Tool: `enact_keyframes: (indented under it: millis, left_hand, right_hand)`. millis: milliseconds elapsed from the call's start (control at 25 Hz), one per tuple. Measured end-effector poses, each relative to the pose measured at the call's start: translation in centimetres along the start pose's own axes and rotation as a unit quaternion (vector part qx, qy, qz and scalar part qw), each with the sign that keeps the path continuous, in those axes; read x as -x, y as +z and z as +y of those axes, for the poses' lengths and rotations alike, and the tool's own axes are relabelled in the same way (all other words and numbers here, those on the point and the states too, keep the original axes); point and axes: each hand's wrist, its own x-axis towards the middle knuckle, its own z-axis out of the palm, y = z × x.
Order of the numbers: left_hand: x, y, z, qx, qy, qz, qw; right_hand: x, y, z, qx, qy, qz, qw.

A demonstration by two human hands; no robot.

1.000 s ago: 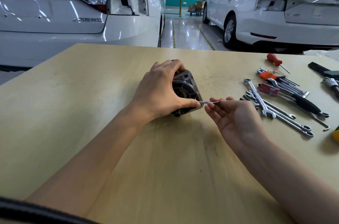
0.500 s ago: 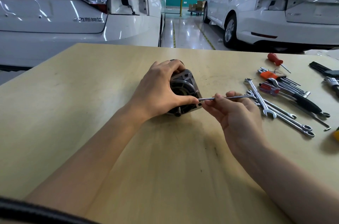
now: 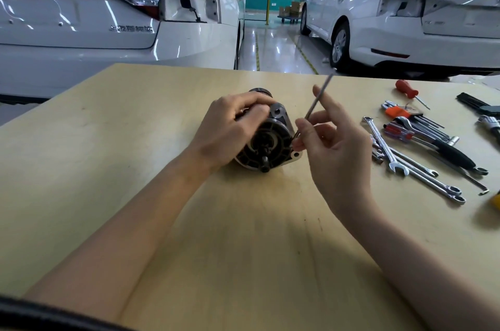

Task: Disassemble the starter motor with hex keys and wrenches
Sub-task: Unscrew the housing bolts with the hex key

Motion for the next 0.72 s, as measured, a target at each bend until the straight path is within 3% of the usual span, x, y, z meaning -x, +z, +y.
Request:
enact_keyframes:
  millis: [120, 200, 320, 480, 560, 640, 720]
  left_hand:
    - [-0.2, -0.7, -0.3, 0.152, -0.080, 0.009, 0.985]
    - [-0.4, -1.4, -0.6, 0.233, -0.122, 0.013, 0.965]
    - [-0.6, -2.1, -1.0, 0.312, -0.133, 0.019, 0.941]
    - [-0.7, -1.9, -1.3, 0.314, -0.116, 0.001, 0.942]
    - [-0.7, -2.0, -1.4, 0.342, -0.115, 0.005, 0.932]
    - [-0.7, -2.1, -1.2, 0.369, -0.123, 0.015, 0.921]
    - [-0.5, -1.7, -1.0, 0.326, -0.116, 0.018, 0.938]
  right_hand:
    - [0.2, 0.5, 0.5, 0.102, -0.141, -0.034, 0.984]
    - [0.7, 0.7, 0.6, 0.172, -0.231, -0.086, 0.954]
    - [0.8, 0.7, 0.8, 0.245, -0.276, -0.146, 0.918]
    - [0.6, 0.8, 0.5, 0.266, -0.269, -0.170, 0.910]
    - [0.9, 0.7, 0.4, 0.237, -0.248, -0.163, 0.925]
    - [1.1, 0.1, 0.4, 0.159, -0.157, -0.104, 0.969]
    - [0.7, -0.7, 0.4, 0.041, -0.002, -0.047, 0.998]
